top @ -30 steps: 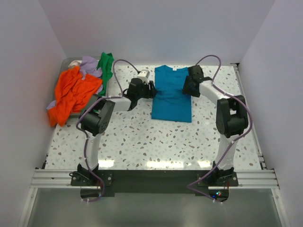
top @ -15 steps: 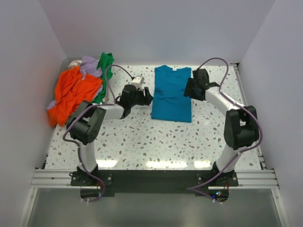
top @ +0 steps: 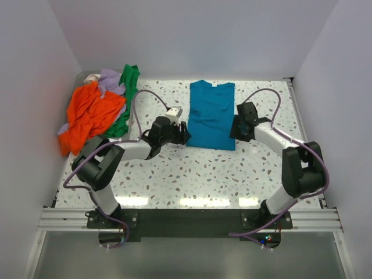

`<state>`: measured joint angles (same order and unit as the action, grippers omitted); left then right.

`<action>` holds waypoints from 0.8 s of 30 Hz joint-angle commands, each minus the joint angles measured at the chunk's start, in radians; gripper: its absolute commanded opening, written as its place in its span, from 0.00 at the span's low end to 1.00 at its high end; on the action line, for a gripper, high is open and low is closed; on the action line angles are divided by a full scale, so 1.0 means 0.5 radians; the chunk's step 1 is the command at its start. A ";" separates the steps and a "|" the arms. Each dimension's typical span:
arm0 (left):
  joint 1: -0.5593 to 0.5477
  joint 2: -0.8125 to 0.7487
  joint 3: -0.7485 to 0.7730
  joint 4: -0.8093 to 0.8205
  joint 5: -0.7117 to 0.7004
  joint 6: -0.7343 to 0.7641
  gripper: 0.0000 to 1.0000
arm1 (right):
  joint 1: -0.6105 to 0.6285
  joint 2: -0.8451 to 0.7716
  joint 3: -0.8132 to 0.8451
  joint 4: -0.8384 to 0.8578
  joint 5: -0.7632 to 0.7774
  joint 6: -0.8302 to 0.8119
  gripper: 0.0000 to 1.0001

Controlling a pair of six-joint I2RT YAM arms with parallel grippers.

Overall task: Fold and stack the t-shirts
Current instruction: Fold the tshirt

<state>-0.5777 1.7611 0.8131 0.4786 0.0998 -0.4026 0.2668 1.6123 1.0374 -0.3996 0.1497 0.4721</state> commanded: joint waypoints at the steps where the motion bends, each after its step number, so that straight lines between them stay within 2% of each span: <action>1: -0.038 -0.110 -0.016 -0.046 -0.083 0.047 0.60 | 0.031 -0.071 -0.053 0.044 -0.026 0.025 0.44; 18: -0.069 -0.105 -0.052 -0.107 -0.101 0.047 0.58 | 0.031 0.033 -0.228 0.146 -0.085 0.031 0.36; 24: -0.090 -0.065 -0.022 -0.153 -0.126 0.051 0.57 | 0.031 0.098 -0.216 0.146 -0.152 0.016 0.28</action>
<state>-0.6125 1.7241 0.7898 0.4137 0.0525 -0.3992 0.2771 1.6512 0.9279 -0.3580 0.0975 0.4782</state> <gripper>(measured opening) 0.578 0.290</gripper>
